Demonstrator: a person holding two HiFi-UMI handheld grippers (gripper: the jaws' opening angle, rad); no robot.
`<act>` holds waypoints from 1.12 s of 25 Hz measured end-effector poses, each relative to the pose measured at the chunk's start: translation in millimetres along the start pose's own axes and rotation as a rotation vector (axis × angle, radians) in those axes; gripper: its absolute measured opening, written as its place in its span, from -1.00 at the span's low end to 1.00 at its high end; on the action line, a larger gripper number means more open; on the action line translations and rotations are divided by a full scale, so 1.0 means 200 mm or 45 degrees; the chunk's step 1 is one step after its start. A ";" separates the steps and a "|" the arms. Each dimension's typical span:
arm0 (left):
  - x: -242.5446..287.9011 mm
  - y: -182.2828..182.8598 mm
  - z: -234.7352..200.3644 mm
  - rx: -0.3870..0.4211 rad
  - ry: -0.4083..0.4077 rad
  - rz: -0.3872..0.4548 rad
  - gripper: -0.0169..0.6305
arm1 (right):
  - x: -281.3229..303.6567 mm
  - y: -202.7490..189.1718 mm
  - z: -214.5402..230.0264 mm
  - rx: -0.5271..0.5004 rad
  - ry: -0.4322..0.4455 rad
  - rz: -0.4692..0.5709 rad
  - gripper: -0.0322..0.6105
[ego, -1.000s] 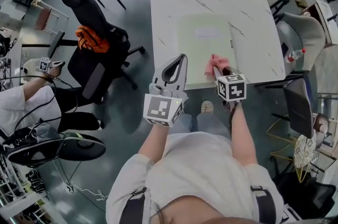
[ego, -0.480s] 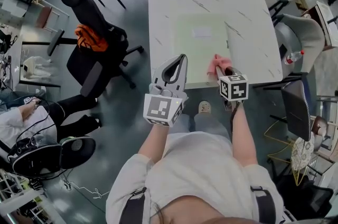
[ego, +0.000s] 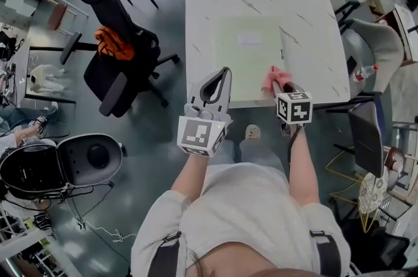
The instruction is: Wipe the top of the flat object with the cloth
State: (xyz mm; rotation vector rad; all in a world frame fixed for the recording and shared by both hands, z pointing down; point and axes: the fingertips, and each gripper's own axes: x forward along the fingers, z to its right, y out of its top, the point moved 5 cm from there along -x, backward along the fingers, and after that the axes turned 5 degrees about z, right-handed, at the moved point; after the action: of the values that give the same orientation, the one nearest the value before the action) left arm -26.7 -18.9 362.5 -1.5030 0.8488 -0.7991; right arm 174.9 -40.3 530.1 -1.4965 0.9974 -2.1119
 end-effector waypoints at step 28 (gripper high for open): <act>0.02 0.10 0.05 0.052 -0.104 0.033 -0.91 | -0.34 0.25 -0.07 0.043 -0.006 0.363 -0.82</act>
State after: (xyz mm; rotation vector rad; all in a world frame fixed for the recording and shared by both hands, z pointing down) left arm -18.2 -18.7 341.5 -1.4759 0.7850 -0.7272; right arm 181.2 -25.5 445.9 -1.2587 1.0960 -1.9133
